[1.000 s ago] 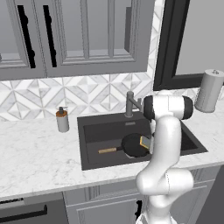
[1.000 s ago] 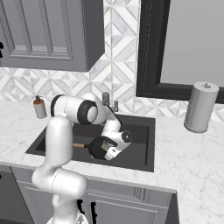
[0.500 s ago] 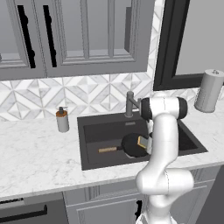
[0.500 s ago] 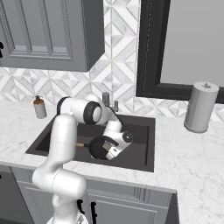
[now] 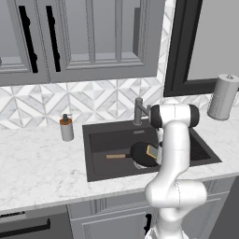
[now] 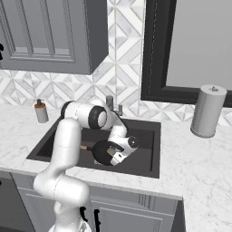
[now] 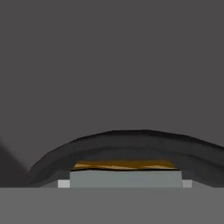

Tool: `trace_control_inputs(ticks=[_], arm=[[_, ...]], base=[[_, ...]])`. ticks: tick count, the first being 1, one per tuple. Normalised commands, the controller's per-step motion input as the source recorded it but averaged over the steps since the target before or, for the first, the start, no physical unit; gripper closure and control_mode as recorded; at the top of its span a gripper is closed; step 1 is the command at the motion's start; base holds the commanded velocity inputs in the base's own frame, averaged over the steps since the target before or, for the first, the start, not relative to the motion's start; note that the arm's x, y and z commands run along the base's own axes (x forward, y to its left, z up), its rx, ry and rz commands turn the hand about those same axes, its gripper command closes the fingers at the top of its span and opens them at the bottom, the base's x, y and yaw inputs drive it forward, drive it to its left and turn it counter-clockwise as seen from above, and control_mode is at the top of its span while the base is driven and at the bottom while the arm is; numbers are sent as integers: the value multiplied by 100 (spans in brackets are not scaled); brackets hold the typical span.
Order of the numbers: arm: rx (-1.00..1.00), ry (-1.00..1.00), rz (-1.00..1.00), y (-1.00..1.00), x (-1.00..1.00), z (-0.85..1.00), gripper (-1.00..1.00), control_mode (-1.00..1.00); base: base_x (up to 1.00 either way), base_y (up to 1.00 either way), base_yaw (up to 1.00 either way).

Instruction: Pick the pan and sponge and place them into the sink. Then turn on the water.

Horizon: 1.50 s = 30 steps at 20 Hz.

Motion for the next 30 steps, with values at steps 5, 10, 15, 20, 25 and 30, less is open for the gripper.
trace_control_inputs(ticks=[5,10,15,20,25,30], arm=[[5,-14,0,0,0,-1,-100,-100],[4,-13,0,0,0,1,-100,-100],[7,-12,0,-2,-9,41,-100,-100],[15,-10,-1,-13,-13,89,-100,-100],[10,0,-4,-18,-3,100,-100,-100],[10,0,-9,-19,-2,98,-100,-100]], base=[[0,0,0],[0,0,0],[0,0,0],[0,0,0],[0,0,0],[0,0,0]])
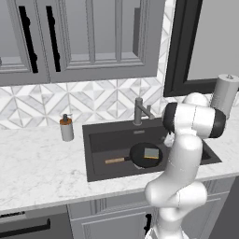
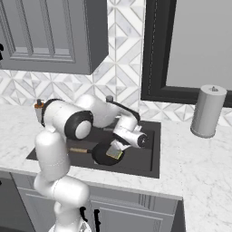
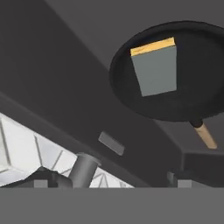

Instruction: Pick the pan and sponge and place them into the sink. Then turn on the water.

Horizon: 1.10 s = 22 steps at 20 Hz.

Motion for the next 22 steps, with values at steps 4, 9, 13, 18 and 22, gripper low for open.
trace_control_inputs(ticks=[4,9,13,18,22], arm=[[10,-1,-5,-3,-30,82,-100,-100],[8,-14,-4,0,-66,49,-100,-100],[6,-14,-2,0,-45,47,-100,-100],[1,-1,0,0,-1,46,-100,-100],[5,0,0,0,0,25,-100,-100]], base=[[0,0,0],[0,0,0],[0,0,0],[0,0,0],[0,0,0]])
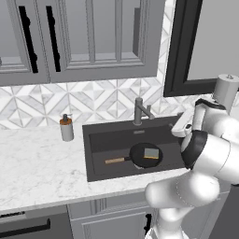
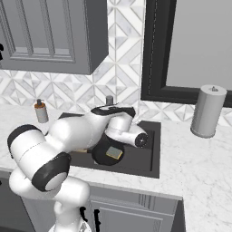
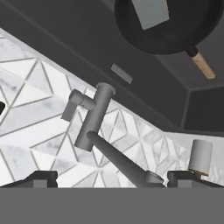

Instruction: Pick the pan and sponge and place them into the sink. Then turn on the water.

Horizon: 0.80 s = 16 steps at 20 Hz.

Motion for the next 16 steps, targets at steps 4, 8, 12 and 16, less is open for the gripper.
trace_control_inputs(ticks=[4,8,12,16], arm=[[16,0,0,0,0,1,-100,-100],[23,0,0,-1,0,0,-100,-100],[21,0,0,0,1,0,-100,-100],[9,0,6,0,15,0,-100,-100]], base=[[0,0,0],[0,0,0],[0,0,0],[0,0,0]])
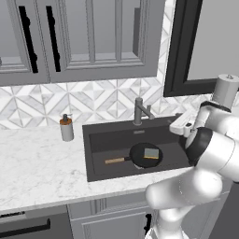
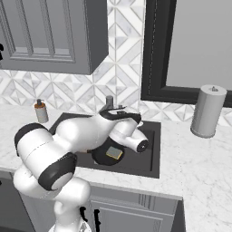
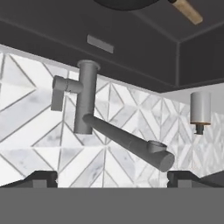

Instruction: Pick the pan and sponge and place them into the sink. Then turn on the water.

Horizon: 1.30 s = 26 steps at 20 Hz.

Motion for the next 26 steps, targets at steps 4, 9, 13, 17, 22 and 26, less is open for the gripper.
trace_control_inputs(ticks=[4,9,13,17,22,26], arm=[[3,0,14,3,29,0,-100,-100],[1,0,16,0,32,0,-100,-100],[8,0,10,0,33,0,-100,-100],[16,-2,1,0,29,-4,-100,-100],[12,-6,0,0,22,-18,-100,-100],[0,-11,0,1,11,-14,-100,-100]], base=[[0,0,0],[0,0,0],[0,0,0],[0,0,0],[0,0,0],[0,0,0]])
